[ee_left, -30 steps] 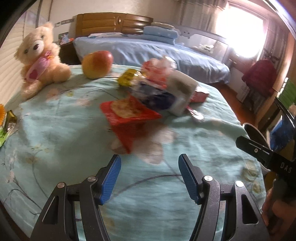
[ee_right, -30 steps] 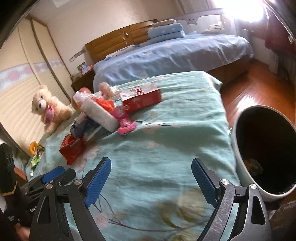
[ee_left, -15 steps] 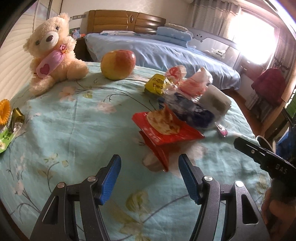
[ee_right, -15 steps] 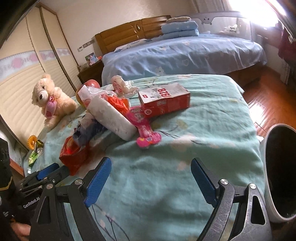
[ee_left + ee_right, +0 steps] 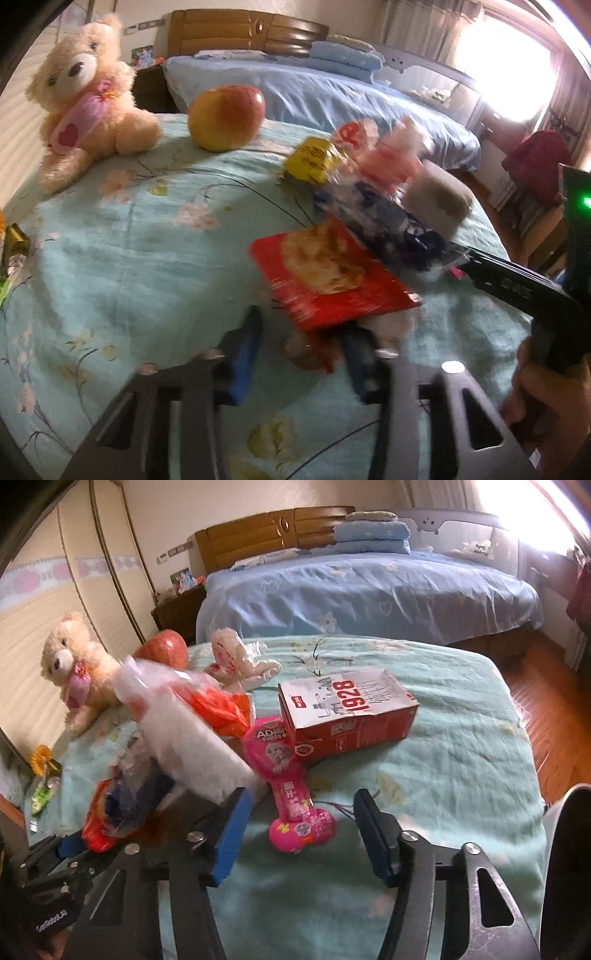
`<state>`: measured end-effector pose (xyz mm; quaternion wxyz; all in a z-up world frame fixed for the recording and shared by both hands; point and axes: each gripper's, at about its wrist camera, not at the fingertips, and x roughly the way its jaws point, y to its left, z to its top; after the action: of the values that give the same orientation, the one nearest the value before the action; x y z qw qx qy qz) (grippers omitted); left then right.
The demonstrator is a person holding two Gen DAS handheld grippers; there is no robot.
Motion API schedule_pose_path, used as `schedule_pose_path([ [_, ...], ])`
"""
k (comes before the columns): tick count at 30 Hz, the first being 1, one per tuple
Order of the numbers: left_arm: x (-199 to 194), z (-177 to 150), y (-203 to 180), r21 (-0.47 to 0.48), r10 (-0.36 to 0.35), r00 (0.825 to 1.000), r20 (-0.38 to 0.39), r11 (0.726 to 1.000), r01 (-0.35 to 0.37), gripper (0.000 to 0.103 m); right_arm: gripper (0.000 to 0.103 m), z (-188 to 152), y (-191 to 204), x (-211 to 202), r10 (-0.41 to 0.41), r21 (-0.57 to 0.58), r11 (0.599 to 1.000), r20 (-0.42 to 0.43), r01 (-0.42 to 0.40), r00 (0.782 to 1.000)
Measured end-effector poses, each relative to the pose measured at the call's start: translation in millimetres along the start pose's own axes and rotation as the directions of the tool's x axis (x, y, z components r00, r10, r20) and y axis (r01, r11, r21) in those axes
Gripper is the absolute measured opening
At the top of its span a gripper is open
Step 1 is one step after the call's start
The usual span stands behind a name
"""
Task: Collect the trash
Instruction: 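Grasp the red chip bag with the left gripper while the right grasps the pink toothbrush, then carry the red chip bag and pink toothbrush toward the trash bin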
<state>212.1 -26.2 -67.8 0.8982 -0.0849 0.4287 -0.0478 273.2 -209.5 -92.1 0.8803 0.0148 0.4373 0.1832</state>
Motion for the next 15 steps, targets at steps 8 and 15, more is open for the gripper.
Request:
schedule_pose_path([
  [8,-8,-6,-8,0.036,-0.015,1.0,0.023,0.999,0.014,0.015,0.036,-11,4,-7,0.009,-0.022,1.0,-0.017,-0.009,1.0],
  [15,-24,-18,-10,0.038,-0.043,0.999,0.031,0.998,0.042,0.014,0.035,-29,1,-34,0.062,0.022,0.998,0.003,-0.062,0.998],
])
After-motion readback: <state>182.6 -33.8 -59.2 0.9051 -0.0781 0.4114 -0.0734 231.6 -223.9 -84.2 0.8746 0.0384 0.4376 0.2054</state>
